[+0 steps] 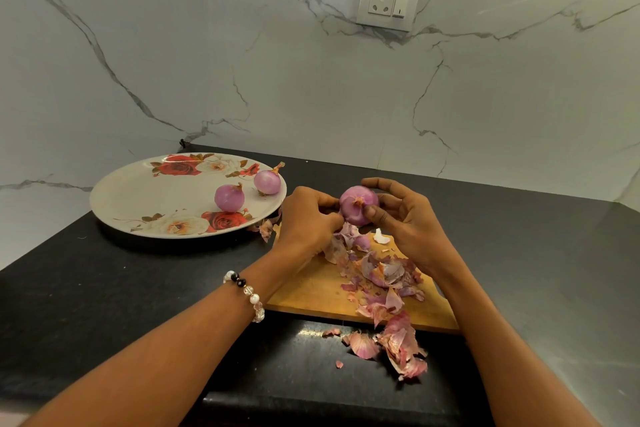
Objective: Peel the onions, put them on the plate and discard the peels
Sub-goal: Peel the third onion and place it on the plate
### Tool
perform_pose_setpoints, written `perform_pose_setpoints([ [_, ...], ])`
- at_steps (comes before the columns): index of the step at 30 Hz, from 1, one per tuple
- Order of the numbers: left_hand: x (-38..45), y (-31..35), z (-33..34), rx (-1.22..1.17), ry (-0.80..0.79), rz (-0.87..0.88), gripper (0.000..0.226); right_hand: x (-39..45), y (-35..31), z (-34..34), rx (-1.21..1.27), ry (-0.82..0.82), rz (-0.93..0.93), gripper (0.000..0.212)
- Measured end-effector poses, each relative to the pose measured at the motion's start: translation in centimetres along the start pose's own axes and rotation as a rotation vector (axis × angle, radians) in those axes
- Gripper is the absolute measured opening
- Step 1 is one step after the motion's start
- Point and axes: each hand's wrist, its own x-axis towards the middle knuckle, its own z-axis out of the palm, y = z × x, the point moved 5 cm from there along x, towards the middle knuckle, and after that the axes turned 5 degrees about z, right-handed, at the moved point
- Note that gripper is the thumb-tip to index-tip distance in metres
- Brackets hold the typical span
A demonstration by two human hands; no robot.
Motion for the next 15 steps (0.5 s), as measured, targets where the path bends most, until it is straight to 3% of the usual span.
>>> perform_pose_setpoints([
  [15,0.33,0.74,0.03,-0.204,-0.107,0.055,0.027,0.03,0.24,-0.65,0.337,0.096,0.115,0.04],
])
